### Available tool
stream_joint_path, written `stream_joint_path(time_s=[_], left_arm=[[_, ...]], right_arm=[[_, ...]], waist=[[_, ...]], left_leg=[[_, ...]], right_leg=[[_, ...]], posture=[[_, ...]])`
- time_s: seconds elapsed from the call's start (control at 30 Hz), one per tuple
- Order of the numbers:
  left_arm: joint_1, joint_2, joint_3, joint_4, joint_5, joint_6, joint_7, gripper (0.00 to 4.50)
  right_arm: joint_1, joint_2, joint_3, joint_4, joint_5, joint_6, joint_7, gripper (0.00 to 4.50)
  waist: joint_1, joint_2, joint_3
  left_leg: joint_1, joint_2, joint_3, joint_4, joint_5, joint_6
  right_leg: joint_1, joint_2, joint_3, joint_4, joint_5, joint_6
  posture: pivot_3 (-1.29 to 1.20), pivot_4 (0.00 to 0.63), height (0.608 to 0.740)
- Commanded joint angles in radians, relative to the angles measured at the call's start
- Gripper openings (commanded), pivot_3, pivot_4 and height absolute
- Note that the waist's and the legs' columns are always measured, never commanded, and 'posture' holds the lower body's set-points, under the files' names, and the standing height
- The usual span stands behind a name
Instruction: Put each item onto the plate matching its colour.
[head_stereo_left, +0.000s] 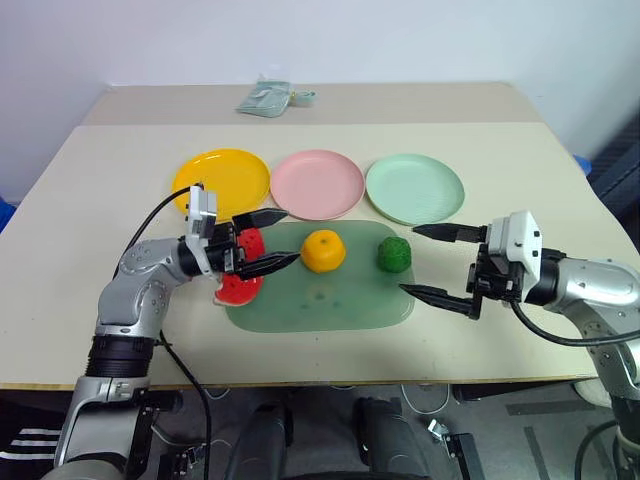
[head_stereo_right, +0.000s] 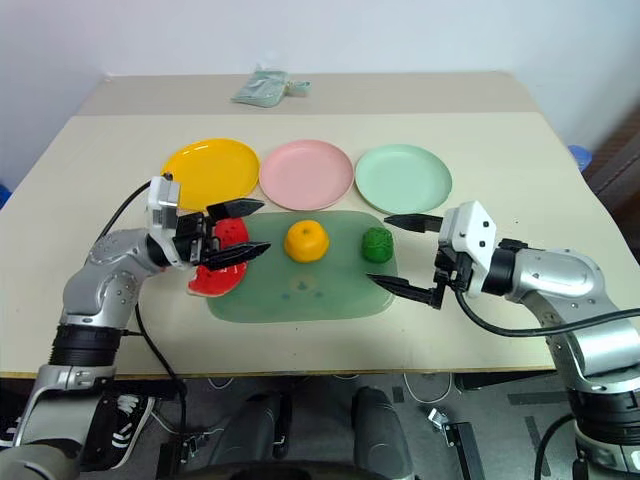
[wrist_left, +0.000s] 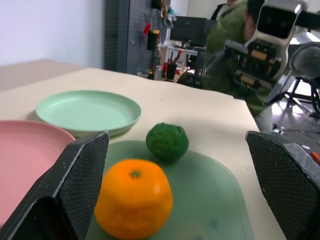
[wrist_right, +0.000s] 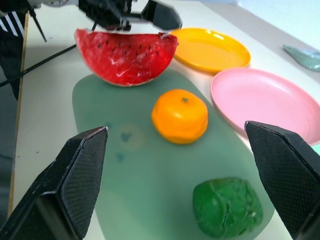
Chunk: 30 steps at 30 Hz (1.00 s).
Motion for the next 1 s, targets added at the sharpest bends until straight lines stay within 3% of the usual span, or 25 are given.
stream_joint_path(time_s=[0.03,0.2,0.47,0.63,0.7,0.87,1.0], left_arm=[[-0.003,0.021,0.042,-0.012,-0.011,-0.026,-0.011,4.50],[-0.008,0.050,0.074,0.014,-0.019,-0.040,-0.030,4.50],[0.008,0.200,0.221,-0.142,-0.158,0.133,0.024,4.50],[0.040,0.269,0.341,-0.239,-0.260,0.298,0.189,4.50],[0.111,0.300,0.351,-0.377,-0.277,0.401,0.311,4.50],[0.229,0.265,0.392,-0.571,-0.219,0.432,0.567,4.50],[0.285,0.242,0.394,-0.691,-0.233,0.573,0.808,4.50]], right_arm=[[-0.004,-0.001,0.002,0.001,-0.004,-0.012,0.001,4.47],[-0.031,0.019,0.026,0.003,-0.001,-0.005,-0.014,4.47],[-0.123,0.101,0.118,0.114,-0.041,-0.078,0.023,4.47],[-0.247,0.179,0.199,0.230,-0.086,-0.131,0.057,4.47],[-0.277,0.183,0.192,0.266,-0.084,-0.153,0.082,4.47],[-0.326,0.212,0.213,0.316,-0.092,-0.188,0.110,4.47],[-0.383,0.235,0.226,0.392,-0.117,-0.228,0.137,4.47]], waist=[[0.002,0.000,0.000],[0.000,0.000,0.000],[-0.001,-0.001,0.000],[-0.006,0.000,0.000],[-0.006,0.000,0.000],[0.002,-0.001,0.000],[-0.005,-0.001,0.000]], left_leg=[[0.000,0.000,0.000,0.000,0.000,0.000],[0.000,0.000,0.000,0.000,0.000,0.000],[0.000,0.000,0.000,0.000,0.000,0.000],[0.000,0.000,0.000,0.000,0.000,0.000],[0.000,0.000,0.000,0.000,0.000,0.000],[0.000,0.000,-0.001,0.000,0.000,0.000],[0.001,0.000,0.000,0.000,0.000,0.000]], right_leg=[[0.000,0.000,0.000,0.000,0.000,0.000],[0.000,0.000,0.000,0.000,0.000,0.000],[0.000,0.000,0.000,0.000,0.000,0.000],[0.000,0.000,0.000,0.001,0.000,0.000],[0.000,0.000,0.000,0.001,0.000,0.000],[0.000,-0.001,0.000,0.001,0.000,0.000],[0.000,0.000,0.000,0.002,0.000,0.000]], posture=[[0.00,0.150,0.740],[0.00,0.150,0.740],[0.00,0.150,0.740],[0.00,0.150,0.740],[0.00,0.150,0.740],[0.00,0.150,0.740],[0.00,0.150,0.740]])
